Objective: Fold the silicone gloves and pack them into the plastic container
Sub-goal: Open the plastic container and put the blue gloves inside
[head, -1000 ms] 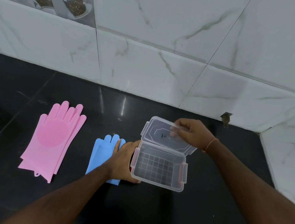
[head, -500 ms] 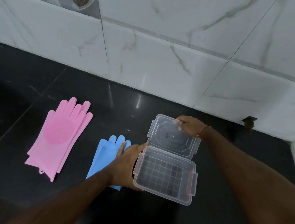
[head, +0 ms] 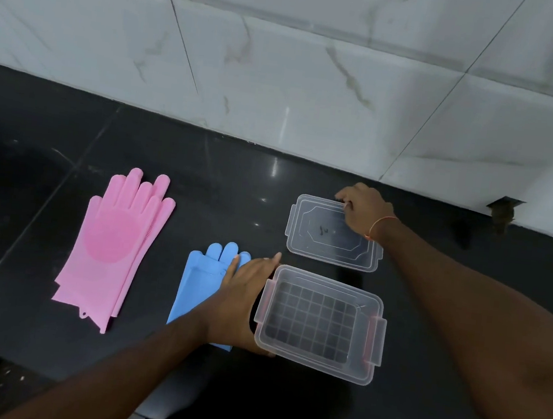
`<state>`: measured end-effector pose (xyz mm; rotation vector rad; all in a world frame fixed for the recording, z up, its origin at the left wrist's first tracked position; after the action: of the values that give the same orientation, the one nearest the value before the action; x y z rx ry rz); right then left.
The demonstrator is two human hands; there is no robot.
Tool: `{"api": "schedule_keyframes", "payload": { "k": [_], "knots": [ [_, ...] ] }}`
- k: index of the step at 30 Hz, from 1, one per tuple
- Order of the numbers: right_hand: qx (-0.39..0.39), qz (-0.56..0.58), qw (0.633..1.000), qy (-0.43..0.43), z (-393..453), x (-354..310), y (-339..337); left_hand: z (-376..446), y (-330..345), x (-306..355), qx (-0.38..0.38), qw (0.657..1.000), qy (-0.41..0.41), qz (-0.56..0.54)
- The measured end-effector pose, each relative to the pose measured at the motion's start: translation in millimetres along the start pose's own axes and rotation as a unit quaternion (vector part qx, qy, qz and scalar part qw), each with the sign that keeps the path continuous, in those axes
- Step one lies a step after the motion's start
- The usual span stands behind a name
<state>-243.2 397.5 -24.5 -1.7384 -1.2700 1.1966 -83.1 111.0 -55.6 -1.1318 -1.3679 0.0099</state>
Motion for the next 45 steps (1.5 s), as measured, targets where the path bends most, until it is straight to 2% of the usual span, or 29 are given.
{"api": "schedule_keyframes", "payload": {
  "k": [4,7,9,11,15,20,24,33,36,42,45],
  "knots": [
    [0.075,-0.034,0.995,-0.054,-19,-26,-1,-16,-15,-8,0.001,0.998,0.027,0.054],
    [0.086,-0.023,0.989,-0.118,-38,-63,7,-34,-28,-17,0.02,0.998,0.024,0.052],
    [0.051,-0.002,0.985,-0.164,-51,-93,19,-50,-38,-25,0.046,0.999,-0.009,0.004],
    [-0.009,-0.007,0.984,-0.179,-60,-122,34,-67,-47,-35,0.106,0.993,-0.046,-0.021],
    [-0.133,-0.053,0.976,-0.167,-76,-167,66,-102,-60,-48,0.256,0.961,-0.097,-0.029],
    [-0.208,-0.09,0.966,-0.123,-86,-197,92,-133,-60,-69,0.324,0.926,-0.188,-0.044],
    [-0.222,-0.095,0.964,-0.112,-89,-214,100,-146,-54,-88,0.321,0.898,-0.272,-0.126],
    [-0.201,-0.061,0.972,-0.108,-97,-215,105,-118,-70,-74,0.318,0.927,-0.16,-0.115],
    [-0.193,-0.052,0.975,-0.101,-98,-215,108,-107,-68,-76,0.293,0.927,-0.202,-0.12],
    [-0.182,-0.059,0.978,-0.084,-96,-217,113,-90,-65,-78,0.207,0.908,-0.292,-0.217],
    [-0.173,-0.051,0.979,-0.09,-95,-219,113,-81,-66,-81,0.162,0.914,-0.298,-0.224]
  ]
}}
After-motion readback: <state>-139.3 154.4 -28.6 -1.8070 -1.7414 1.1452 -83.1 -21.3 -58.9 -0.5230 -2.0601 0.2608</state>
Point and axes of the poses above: each hand's wrist, its own z-axis towards the middle knuckle, its own y-axis out of the palm, x = y × z, the point moved 5 cm from there along z, towards the middle knuckle, and after that the axes turned 2 degrees about -z, right-handed, at the moved point
